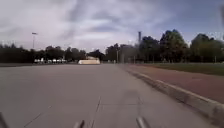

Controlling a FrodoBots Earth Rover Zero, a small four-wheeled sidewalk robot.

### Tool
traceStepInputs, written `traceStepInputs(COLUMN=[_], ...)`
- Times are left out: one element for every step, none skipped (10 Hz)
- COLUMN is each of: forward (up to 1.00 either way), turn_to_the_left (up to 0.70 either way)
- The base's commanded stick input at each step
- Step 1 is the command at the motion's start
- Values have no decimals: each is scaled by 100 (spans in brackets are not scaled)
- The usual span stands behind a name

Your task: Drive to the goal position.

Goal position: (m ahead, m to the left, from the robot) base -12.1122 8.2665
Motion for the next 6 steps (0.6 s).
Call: traceStepInputs(forward=[100,100,100,100,100,100], turn_to_the_left=[0,0,0,0,0,0])
